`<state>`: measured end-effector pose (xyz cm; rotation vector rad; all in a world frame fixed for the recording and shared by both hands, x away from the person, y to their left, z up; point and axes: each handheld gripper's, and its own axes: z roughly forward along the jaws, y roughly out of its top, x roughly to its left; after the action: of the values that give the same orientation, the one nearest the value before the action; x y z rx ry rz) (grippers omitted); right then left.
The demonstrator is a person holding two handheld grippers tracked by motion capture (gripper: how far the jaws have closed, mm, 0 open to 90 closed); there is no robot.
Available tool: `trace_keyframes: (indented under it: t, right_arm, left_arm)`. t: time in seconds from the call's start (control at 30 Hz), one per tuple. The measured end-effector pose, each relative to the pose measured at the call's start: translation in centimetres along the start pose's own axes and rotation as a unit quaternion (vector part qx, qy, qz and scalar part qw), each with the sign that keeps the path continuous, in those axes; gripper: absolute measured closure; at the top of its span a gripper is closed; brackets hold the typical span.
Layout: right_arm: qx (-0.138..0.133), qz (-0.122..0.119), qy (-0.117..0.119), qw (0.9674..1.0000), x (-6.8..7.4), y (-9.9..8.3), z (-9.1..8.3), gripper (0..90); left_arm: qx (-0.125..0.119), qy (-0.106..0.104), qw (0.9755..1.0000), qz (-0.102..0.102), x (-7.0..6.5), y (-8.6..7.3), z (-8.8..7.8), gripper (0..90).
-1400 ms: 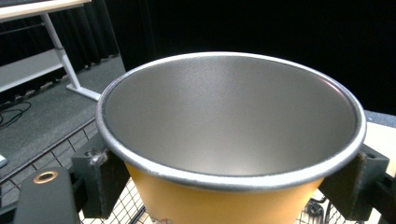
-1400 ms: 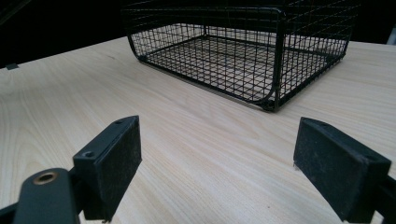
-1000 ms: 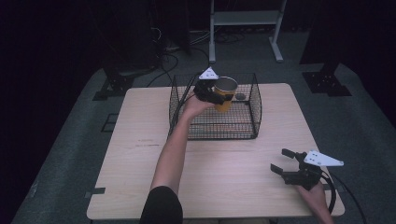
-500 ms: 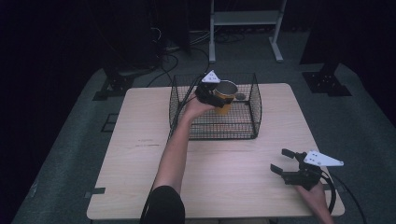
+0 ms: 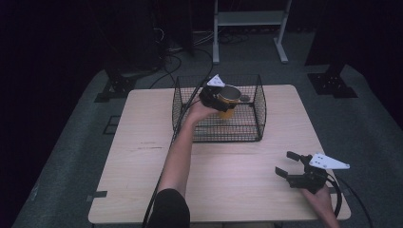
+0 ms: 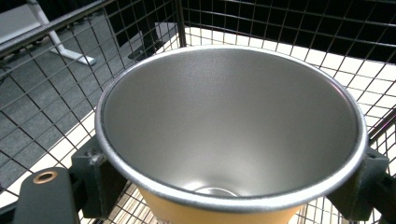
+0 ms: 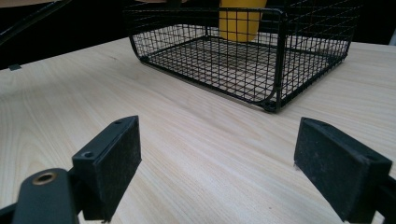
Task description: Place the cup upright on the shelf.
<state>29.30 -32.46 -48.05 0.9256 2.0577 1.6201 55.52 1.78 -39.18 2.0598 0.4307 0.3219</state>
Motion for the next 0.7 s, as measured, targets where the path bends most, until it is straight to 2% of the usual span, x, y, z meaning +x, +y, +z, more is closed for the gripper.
trace_keyframes:
  t: [0.2, 0.4, 0.53, 0.7]
  right_arm:
    - [0.000, 0.000, 0.000, 1.0000, 0.0, 0.0, 0.0, 13.7]
    - [-0.001, 0.000, 0.001, 1.0000, 0.0, 0.0, 0.0, 13.7]
    - [-0.001, 0.001, 0.001, 1.0000, 0.0, 0.0, 0.0, 13.6]
    - [-0.001, 0.001, 0.000, 1.0000, 0.0, 0.0, 0.0, 13.6]
  left_arm:
    - [0.022, -0.009, 0.9997, -0.004, 0.1, -0.5, 0.4, 14.3]
    - [0.030, -0.011, 0.9995, -0.005, 0.0, -0.8, 0.5, 14.3]
    - [0.052, -0.019, 0.9985, 0.000, -0.1, -1.1, 0.9, 14.2]
    - [0.059, -0.027, 0.9979, -0.005, -0.1, -1.3, 1.0, 14.0]
